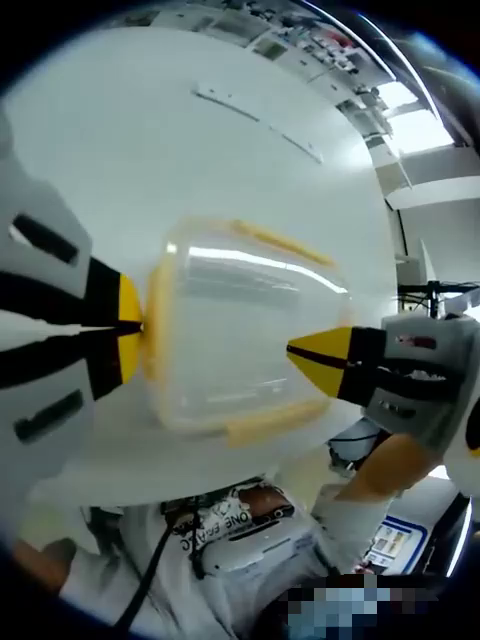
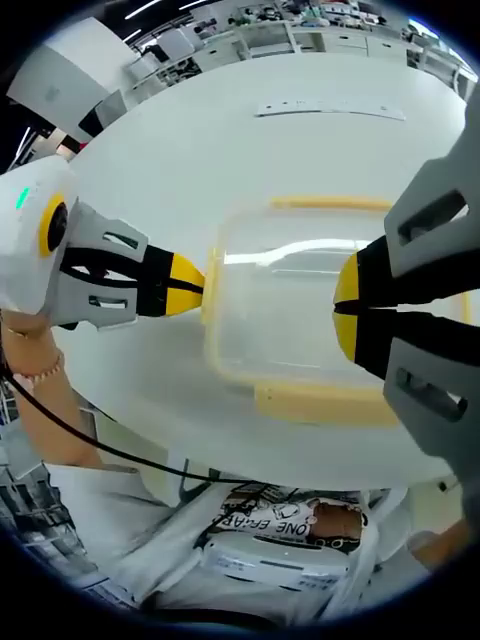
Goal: Snap each plastic latch of the storage box into its locked position after aligning the lid with the box until every specified latch is closed and the lid sits flush.
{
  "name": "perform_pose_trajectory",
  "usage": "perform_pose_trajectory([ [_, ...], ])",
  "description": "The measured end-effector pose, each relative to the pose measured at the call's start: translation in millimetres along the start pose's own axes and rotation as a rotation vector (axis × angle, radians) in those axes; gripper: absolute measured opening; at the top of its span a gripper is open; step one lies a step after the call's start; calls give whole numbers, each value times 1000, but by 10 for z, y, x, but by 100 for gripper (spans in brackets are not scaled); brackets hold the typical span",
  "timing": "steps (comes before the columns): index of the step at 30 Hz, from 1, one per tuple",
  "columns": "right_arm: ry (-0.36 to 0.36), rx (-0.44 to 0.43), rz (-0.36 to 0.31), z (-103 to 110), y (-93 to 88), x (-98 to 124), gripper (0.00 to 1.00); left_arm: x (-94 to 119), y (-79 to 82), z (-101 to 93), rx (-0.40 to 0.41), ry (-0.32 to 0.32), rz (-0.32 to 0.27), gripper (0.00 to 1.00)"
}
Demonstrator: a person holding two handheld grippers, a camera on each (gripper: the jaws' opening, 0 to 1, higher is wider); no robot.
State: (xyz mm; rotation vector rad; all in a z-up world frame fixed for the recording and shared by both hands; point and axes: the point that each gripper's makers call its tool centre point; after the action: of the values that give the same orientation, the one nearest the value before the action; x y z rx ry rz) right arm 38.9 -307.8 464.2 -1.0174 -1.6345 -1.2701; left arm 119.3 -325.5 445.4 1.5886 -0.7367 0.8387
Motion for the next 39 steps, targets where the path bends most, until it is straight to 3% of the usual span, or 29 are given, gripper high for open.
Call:
perform_pose_trajectory([
  [10,-2,30,58,17,-3,-6,0,-17,3,-30,-43,10,18,0],
  [18,0,15,40,21,-19,-2,0,-24,21,-25,-48,-1,-11,0],
  [19,-15,13,84,7,-96,23,0,-104,125,-172,-63,-83,-78,0],
  [20,-3,31,55,25,-50,-33,0,-225,-54,-128,1,-50,-5,0],
  [21,-6,22,59,23,-64,-48,0,-258,-112,-98,-46,-54,48,0],
  [25,-5,14,35,12,-100,-70,0,-168,-32,-58,-26,-81,2,0],
  [39,-16,-5,35,0,4,-91,0,-179,-27,-84,-47,-49,46,0],
])
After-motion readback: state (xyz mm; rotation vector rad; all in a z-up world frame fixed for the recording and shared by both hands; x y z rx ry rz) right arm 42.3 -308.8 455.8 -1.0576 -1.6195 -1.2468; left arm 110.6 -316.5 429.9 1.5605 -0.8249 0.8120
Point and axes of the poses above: the point that each gripper's makers call its tool centre point, and the gripper's own axes: x roughly backward along the fingers, z roughly to its left, y roughly out of its top, and after that the axes turned 7 degrees about x, right-handed
